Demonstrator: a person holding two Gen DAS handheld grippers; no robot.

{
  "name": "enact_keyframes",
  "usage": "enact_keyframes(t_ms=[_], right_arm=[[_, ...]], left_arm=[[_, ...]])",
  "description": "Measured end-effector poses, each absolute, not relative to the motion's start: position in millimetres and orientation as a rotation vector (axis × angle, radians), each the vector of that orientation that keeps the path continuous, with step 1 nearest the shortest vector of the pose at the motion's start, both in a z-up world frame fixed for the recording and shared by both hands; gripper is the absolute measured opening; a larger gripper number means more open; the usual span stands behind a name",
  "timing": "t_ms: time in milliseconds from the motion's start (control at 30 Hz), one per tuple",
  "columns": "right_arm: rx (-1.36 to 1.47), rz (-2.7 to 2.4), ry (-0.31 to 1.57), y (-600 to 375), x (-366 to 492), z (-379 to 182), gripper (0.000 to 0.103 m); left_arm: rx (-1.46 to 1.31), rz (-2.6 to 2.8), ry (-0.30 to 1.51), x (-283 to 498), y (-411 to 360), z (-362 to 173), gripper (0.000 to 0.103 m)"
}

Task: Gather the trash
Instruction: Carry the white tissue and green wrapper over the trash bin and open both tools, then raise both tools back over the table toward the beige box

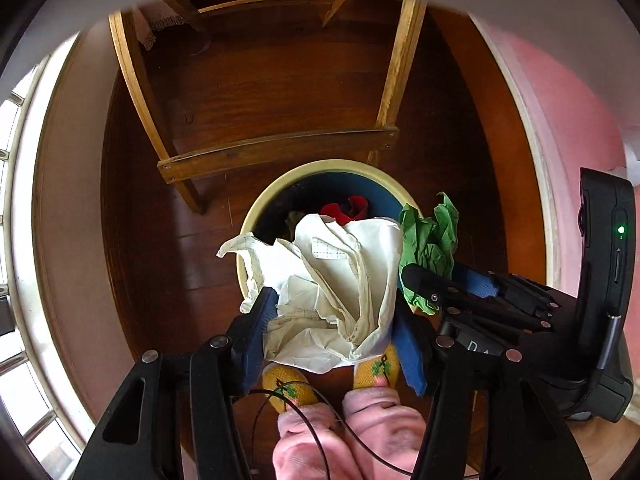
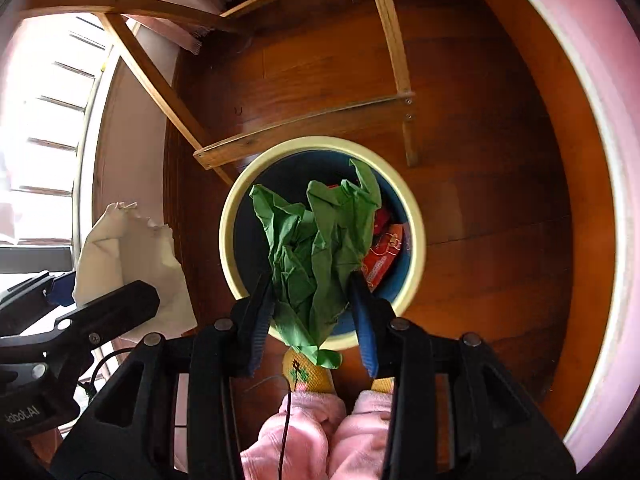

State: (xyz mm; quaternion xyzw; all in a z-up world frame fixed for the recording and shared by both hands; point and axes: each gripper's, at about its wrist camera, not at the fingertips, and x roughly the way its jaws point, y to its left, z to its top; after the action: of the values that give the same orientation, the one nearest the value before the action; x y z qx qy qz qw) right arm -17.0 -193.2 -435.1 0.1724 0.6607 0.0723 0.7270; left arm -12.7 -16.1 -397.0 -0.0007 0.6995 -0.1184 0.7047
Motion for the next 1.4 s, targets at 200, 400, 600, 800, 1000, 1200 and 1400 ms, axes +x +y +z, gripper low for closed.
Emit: enact_keyframes(t_ms=[200, 400, 600, 800, 1000, 1200, 1400], right_arm=[[0.4, 0.175, 1.491, -195.3, -7.6, -464.9, 0.05], [0.454, 0.171, 1.492, -187.6, 10.4, -447.1, 0.061], [0.433, 0.175, 1.483, -181.4, 6.9, -404.3, 0.062], [0.434, 0.2, 1.461, -190.6, -13.3, -337.4, 0.061], [0.445, 0.197, 1.424, -203.6, -36.7, -265.7, 0.061], [0.41, 0.196, 1.368, -211.5, -59.1, -184.4, 0.061], [0.347, 0.245, 1.279, -213.5, -71.4, -105.0, 0.061]], left_arm=[[-0.009, -0.224, 1.523, -0.1, -8.4, -397.9, 0.086], [-0.071, -0.169, 1.501, 0.8, 12.7, -374.2, 0.087], [-0.138, -0.112, 1.481, -18.3, 37.7, -320.0, 0.087], [-0.145, -0.086, 1.418, -44.4, 50.0, -239.6, 0.087], [-0.128, -0.073, 1.327, -63.0, 54.2, -150.7, 0.087], [-0.098, -0.081, 1.22, -76.4, 53.3, -56.7, 0.087], [-0.072, -0.081, 1.122, -83.5, 48.1, 39.3, 0.087]])
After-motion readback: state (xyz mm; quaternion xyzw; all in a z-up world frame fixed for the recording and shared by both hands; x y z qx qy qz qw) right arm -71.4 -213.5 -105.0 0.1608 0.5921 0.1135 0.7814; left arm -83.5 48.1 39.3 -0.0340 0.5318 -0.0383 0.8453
